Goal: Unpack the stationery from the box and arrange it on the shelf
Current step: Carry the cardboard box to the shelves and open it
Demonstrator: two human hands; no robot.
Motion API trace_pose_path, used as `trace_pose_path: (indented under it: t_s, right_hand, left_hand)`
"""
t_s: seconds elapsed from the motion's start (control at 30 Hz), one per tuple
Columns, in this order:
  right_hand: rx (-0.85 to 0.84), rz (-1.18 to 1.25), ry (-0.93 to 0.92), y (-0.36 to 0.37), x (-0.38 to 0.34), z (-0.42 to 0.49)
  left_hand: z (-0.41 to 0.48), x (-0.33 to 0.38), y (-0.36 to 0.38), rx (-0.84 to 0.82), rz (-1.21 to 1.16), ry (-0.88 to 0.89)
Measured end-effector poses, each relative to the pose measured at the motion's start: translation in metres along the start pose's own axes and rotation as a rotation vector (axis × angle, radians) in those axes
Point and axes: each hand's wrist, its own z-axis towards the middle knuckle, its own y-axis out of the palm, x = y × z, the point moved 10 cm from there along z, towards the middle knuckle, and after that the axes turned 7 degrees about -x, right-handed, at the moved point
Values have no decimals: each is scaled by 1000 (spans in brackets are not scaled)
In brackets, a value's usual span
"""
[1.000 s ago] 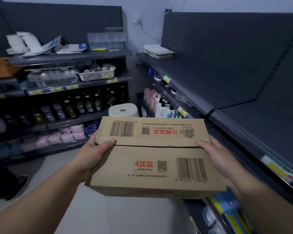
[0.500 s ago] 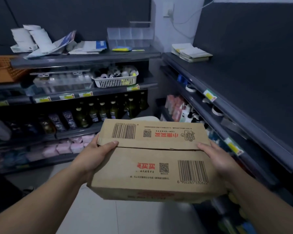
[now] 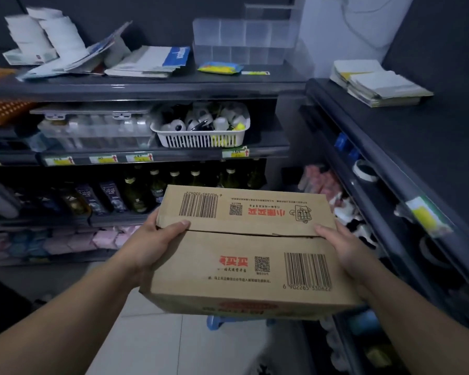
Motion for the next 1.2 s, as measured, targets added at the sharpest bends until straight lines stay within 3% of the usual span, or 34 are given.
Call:
trace_pose_path:
  t_s: [0.5, 0.93, 1.2]
  right_hand:
    - [-106, -201, 70, -40, -9, 208]
    - [-77, 104, 163, -23, 49, 249]
    - [-45, 84, 136, -22, 50, 258]
  left_hand:
    - [148, -10, 47, 108, -62, -117]
    - [203, -58, 50, 4, -57, -202]
    - [219, -60, 49, 35, -51, -178]
